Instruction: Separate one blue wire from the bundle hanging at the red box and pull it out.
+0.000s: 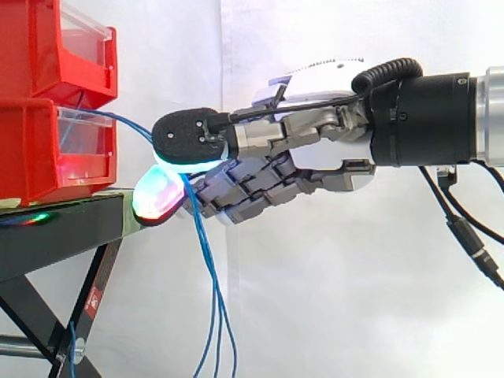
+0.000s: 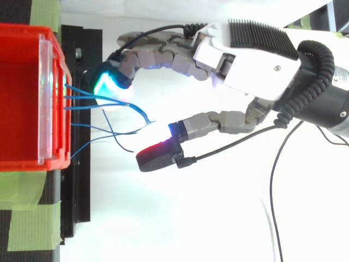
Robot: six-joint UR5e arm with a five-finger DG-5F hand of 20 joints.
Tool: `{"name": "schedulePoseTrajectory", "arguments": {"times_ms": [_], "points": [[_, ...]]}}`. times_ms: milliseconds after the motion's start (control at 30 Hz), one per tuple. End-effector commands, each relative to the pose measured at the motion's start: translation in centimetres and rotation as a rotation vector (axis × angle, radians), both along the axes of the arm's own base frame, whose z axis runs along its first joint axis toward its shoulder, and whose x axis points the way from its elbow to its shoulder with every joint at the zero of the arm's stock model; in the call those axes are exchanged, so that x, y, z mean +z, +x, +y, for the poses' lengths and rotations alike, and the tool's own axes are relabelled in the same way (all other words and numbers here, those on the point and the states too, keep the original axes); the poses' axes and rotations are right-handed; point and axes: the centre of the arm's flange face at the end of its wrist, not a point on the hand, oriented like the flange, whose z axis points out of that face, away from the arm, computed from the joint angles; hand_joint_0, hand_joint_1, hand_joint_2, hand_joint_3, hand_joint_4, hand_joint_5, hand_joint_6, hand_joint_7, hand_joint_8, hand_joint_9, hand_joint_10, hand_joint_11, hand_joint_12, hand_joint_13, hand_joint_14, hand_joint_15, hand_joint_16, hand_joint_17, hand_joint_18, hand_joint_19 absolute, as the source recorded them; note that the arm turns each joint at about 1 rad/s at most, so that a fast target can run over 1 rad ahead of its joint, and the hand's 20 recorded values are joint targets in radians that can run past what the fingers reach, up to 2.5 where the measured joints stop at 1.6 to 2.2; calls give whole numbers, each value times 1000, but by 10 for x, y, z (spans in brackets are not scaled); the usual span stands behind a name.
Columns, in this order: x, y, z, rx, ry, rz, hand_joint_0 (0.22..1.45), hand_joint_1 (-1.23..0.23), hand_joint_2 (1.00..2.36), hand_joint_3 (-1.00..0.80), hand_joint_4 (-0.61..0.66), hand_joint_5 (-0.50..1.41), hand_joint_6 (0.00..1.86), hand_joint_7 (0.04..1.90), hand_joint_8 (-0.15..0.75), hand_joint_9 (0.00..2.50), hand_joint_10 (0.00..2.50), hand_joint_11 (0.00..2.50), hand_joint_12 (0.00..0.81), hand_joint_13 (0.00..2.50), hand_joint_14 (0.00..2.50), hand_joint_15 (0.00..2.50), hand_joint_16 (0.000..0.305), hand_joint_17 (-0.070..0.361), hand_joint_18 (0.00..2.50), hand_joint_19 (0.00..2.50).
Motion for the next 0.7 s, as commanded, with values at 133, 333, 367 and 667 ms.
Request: {"name": "schedulePoseTrajectory", "arguments": {"times_ms": [133, 333, 367, 667], "points": [[-10, 3, 4, 7, 21, -1, 548, -637, 1000, -494, 282, -176, 502, 823, 315, 505, 4, 140, 410, 342, 6, 202, 61, 137, 296, 132], [-12, 8, 6, 16, 118, -48, 551, -653, 1000, -500, 299, -168, 503, 917, 316, 510, 5, 156, 409, 353, 6, 207, 61, 137, 304, 142], [-13, 8, 7, 17, 122, -48, 551, -655, 1000, -500, 297, -166, 503, 922, 315, 512, 4, 166, 409, 353, 6, 210, 61, 137, 305, 137], [-12, 7, 6, 9, 150, -53, 533, -709, 1000, -500, 317, -153, 503, 1052, 322, 536, 7, 224, 418, 383, 8, 220, 61, 137, 341, 149]]}}
